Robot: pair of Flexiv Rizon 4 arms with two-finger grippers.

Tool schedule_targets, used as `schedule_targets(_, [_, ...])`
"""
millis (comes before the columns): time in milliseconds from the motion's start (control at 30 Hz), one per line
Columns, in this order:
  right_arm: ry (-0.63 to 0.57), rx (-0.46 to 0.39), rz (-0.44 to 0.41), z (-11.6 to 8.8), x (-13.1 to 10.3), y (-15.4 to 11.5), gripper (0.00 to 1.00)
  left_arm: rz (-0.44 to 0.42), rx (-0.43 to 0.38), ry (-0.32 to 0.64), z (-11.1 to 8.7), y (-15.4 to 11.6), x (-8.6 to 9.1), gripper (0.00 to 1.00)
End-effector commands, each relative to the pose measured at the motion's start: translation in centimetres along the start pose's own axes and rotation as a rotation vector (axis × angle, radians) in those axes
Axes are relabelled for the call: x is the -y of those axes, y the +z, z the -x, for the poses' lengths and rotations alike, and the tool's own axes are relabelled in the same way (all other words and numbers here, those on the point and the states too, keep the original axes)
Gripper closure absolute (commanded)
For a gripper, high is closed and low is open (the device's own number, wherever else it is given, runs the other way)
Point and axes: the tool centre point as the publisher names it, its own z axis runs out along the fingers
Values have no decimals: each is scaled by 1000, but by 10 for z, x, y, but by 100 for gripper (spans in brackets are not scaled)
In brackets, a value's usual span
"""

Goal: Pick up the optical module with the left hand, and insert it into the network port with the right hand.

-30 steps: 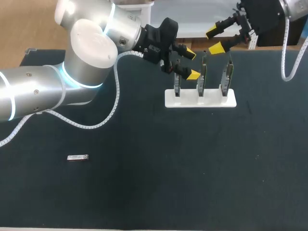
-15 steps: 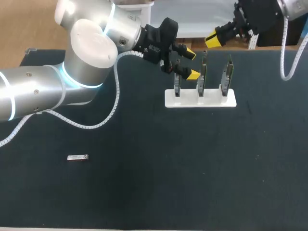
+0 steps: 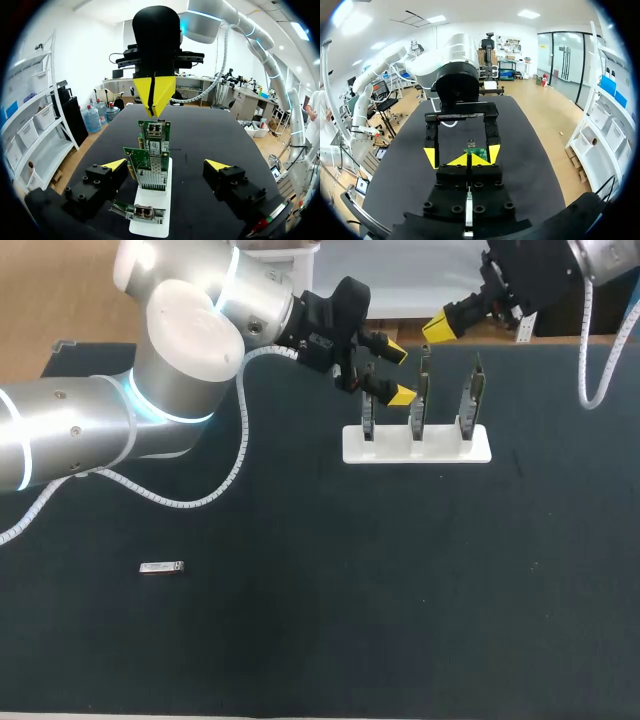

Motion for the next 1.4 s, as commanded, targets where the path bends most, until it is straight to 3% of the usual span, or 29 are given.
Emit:
schedule_targets(33, [1, -2, 6, 0, 2, 2, 100, -2, -4, -2, 1, 1, -1, 0])
schedule_targets(1400, [74, -56, 18, -34, 5, 25, 100, -2, -4, -2, 1, 1, -1, 0])
